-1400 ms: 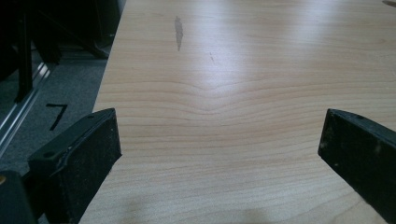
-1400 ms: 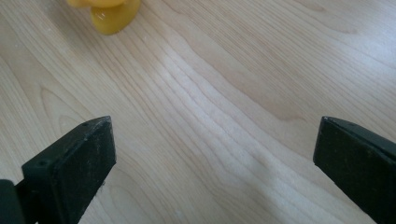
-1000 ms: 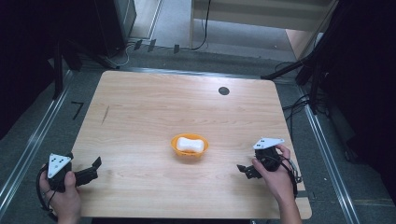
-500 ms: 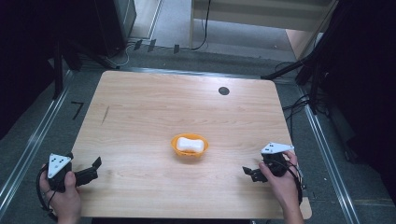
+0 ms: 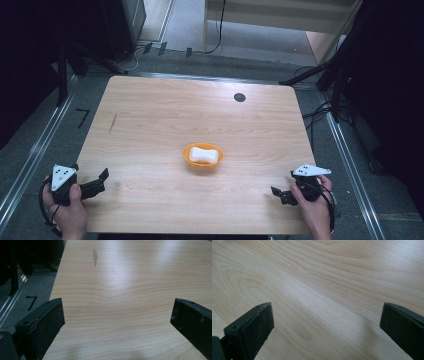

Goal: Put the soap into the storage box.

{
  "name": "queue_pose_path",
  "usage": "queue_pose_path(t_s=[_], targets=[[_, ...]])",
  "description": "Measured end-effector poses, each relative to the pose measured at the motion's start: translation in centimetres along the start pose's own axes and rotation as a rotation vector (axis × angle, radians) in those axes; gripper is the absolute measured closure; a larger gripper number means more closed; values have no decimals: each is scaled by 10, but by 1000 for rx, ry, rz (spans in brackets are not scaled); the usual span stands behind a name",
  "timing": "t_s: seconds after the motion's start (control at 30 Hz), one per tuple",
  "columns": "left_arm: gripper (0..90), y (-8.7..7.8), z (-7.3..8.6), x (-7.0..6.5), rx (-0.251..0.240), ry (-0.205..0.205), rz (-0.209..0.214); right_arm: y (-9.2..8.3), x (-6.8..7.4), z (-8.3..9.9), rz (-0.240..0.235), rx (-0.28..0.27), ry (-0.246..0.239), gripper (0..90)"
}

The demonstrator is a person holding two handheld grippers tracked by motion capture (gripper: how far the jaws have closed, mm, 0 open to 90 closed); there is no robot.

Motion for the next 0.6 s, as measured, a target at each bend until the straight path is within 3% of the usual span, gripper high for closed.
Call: queue_pose_path(t_s=[0.6], targets=[[0, 0, 0, -1, 8, 17, -11, -36, -18, 52, 91, -95, 104, 0]])
Point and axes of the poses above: each handheld gripper's, and its own axes: y roughly forward along the jaws, z roughly out of its underside, x roughly to its left, the point moved 5 cm from there along y, roughly forward along the jaws, and after that the axes turned 6 degrees about -y, right-handed, at the moved point
